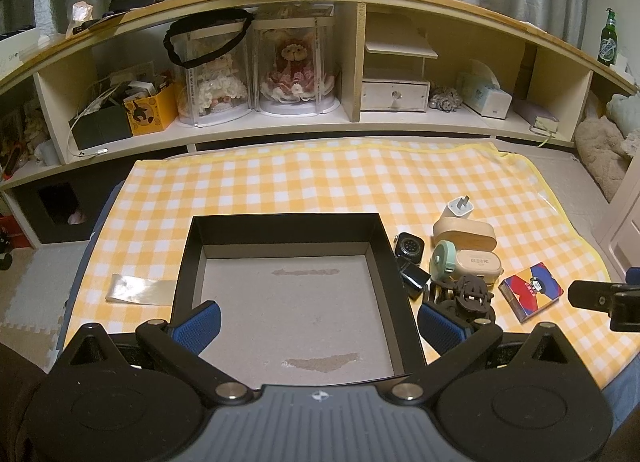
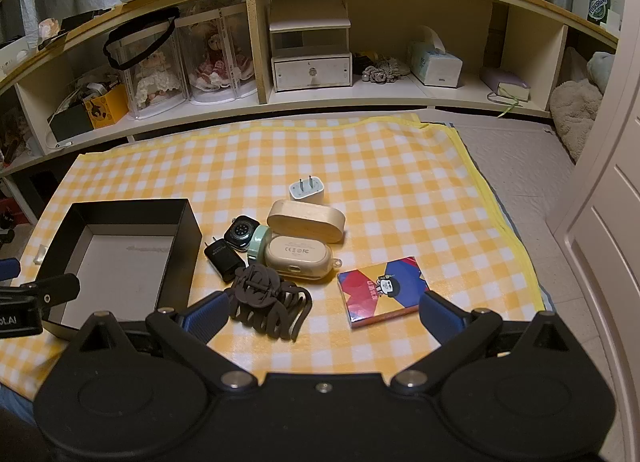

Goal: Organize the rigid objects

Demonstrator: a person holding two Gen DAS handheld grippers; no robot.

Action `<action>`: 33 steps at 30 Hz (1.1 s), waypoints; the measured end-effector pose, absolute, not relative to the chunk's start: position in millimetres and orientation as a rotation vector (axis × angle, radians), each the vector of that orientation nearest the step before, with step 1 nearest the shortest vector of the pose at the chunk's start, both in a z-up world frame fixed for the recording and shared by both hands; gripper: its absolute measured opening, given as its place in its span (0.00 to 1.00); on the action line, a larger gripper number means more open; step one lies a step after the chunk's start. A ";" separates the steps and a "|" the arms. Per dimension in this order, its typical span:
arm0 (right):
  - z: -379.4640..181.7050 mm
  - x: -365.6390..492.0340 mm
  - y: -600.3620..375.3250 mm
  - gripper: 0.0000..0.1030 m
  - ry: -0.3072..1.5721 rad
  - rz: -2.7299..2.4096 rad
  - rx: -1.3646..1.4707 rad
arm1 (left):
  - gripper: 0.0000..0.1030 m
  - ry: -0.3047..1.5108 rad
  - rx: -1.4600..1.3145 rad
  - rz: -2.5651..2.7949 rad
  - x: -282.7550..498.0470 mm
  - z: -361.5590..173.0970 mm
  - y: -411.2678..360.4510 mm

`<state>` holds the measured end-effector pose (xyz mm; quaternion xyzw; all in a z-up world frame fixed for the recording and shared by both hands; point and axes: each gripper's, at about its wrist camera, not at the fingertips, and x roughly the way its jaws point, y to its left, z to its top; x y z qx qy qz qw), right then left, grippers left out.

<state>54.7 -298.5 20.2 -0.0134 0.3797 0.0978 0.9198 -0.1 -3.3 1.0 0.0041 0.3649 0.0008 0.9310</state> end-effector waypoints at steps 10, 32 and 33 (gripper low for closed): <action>20.7 54.4 -297.7 0.99 0.780 0.201 -0.030 | 1.00 0.747 0.004 0.015 -0.5 0.6 -3.5; 20.1 54.5 -299.2 0.99 0.782 0.200 -0.031 | 1.00 0.745 0.006 0.014 -1.5 1.1 -4.4; 20.4 54.3 -298.5 0.99 0.781 0.199 -0.032 | 1.00 0.745 0.006 0.014 -1.5 0.9 -4.2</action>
